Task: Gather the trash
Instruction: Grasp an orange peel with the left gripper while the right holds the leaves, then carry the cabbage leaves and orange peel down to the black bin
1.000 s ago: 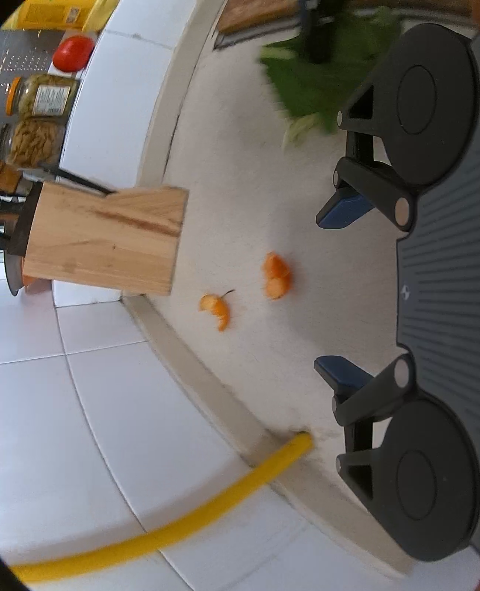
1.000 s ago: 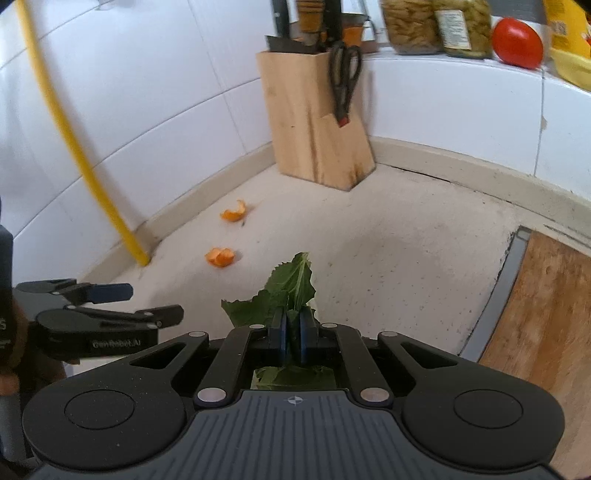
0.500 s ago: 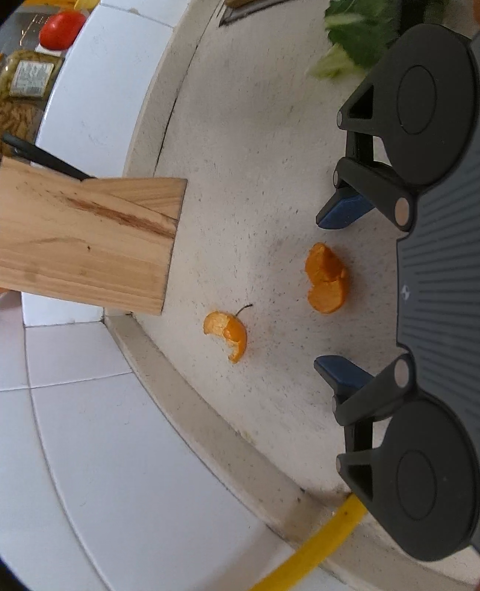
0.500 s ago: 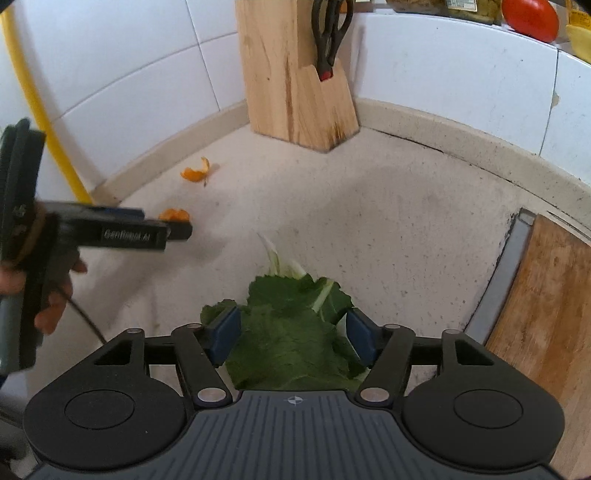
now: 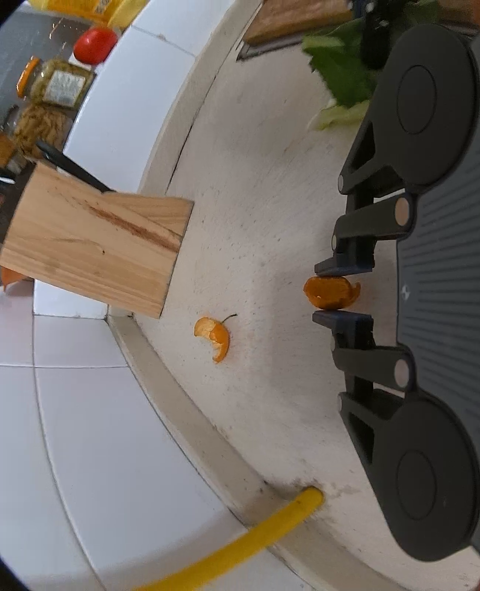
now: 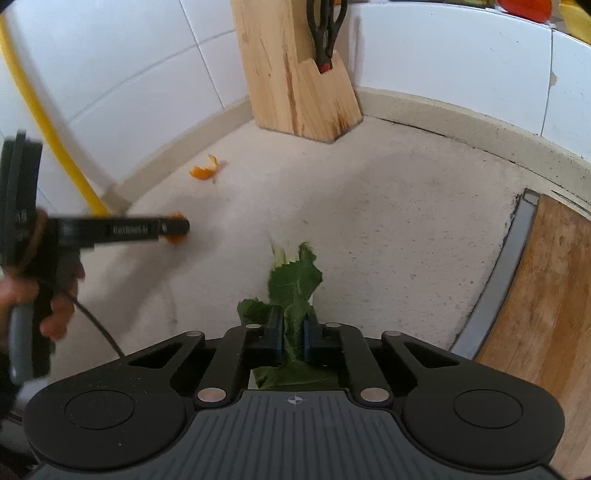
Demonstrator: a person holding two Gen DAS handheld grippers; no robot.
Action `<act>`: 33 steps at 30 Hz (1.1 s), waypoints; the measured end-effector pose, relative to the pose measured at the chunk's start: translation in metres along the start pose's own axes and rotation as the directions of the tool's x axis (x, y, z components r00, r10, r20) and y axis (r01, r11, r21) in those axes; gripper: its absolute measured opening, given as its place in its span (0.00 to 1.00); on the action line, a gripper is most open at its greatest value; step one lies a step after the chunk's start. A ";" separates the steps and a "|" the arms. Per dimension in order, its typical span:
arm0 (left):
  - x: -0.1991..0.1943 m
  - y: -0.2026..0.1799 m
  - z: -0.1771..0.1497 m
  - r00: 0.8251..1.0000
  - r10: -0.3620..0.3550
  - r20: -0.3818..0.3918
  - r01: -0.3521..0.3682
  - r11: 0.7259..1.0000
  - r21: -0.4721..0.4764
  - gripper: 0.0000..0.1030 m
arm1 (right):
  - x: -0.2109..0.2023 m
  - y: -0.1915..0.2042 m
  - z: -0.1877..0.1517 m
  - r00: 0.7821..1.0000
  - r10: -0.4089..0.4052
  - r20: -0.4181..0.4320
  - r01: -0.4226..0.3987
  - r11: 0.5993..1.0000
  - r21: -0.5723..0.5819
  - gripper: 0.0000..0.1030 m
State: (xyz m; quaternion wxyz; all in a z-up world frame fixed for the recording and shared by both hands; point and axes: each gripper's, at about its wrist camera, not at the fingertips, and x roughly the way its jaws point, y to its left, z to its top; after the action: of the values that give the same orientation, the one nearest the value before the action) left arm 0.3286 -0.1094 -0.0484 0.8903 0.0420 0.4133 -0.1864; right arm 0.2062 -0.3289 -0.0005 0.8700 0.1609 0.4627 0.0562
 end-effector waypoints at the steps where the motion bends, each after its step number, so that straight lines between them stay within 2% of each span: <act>1: -0.005 0.000 -0.002 1.000 -0.006 0.002 0.006 1.000 -0.001 0.13 | -0.003 0.002 0.000 1.000 0.000 0.010 0.000 1.000 -0.003 0.12; 5: -0.028 -0.002 -0.011 1.000 -0.025 0.014 0.025 1.000 0.000 0.13 | -0.011 0.005 0.000 0.999 0.024 0.021 -0.024 1.000 0.002 0.11; 11: -0.038 -0.010 -0.027 0.999 -0.026 -0.018 0.027 1.000 0.010 0.14 | -0.012 0.004 -0.006 0.999 0.031 0.016 -0.031 1.000 0.001 0.13; 13: -0.037 -0.010 -0.032 0.999 -0.017 -0.028 0.017 1.000 0.003 0.19 | -0.004 0.001 -0.008 0.999 0.034 -0.008 -0.034 0.999 0.000 0.26; 14: -0.036 -0.010 -0.033 0.999 -0.013 -0.036 0.013 1.000 -0.002 0.20 | -0.001 -0.001 -0.008 0.999 0.032 -0.016 -0.032 0.999 0.003 0.40; 15: -0.035 -0.010 -0.034 0.999 -0.012 -0.041 0.012 1.000 -0.005 0.22 | -0.001 -0.003 -0.010 1.000 0.021 -0.009 -0.021 1.000 0.011 0.59; 16: -0.034 -0.010 -0.036 0.999 -0.011 -0.044 0.011 1.000 -0.010 0.23 | 0.000 -0.003 -0.010 1.000 0.011 -0.009 -0.011 1.000 -0.002 0.66; 17: -0.034 -0.011 -0.038 0.999 -0.006 -0.045 0.005 1.000 -0.013 0.23 | -0.001 -0.002 -0.012 1.000 -0.001 -0.008 0.001 1.000 -0.028 0.68; 19: -0.031 -0.014 -0.040 0.999 0.012 -0.048 -0.012 1.000 -0.005 0.23 | -0.004 -0.003 -0.014 1.000 -0.019 0.003 0.019 0.998 -0.065 0.61; 21: -0.030 -0.014 -0.043 0.999 0.015 -0.050 -0.015 1.000 -0.010 0.23 | -0.004 -0.006 -0.016 1.000 -0.004 -0.024 0.002 0.998 -0.065 0.38; 22: -0.030 -0.015 -0.043 0.999 0.009 -0.053 -0.010 1.000 -0.014 0.20 | -0.003 -0.010 -0.017 0.999 0.005 -0.047 -0.008 0.999 -0.050 0.34; 24: -0.034 -0.016 -0.044 0.999 0.014 -0.043 -0.015 1.000 -0.011 0.12 | -0.003 -0.015 -0.019 0.997 0.017 -0.070 -0.019 0.999 -0.033 0.16; 28: -0.046 -0.015 -0.044 0.999 -0.020 -0.033 0.019 0.999 -0.029 0.02 | -0.020 -0.018 -0.023 0.998 0.024 -0.049 -0.025 0.999 -0.027 0.09; 33: -0.065 -0.012 -0.048 0.998 -0.065 0.000 0.065 0.997 -0.037 0.01 | -0.065 -0.023 -0.019 0.997 0.053 0.050 -0.055 0.998 0.036 0.08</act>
State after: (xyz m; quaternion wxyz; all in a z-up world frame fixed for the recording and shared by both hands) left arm 0.2518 -0.0902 -0.0298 0.8843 0.0121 0.4181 -0.2075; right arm 0.1523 -0.3622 0.0334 0.8762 0.1910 0.4374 0.0673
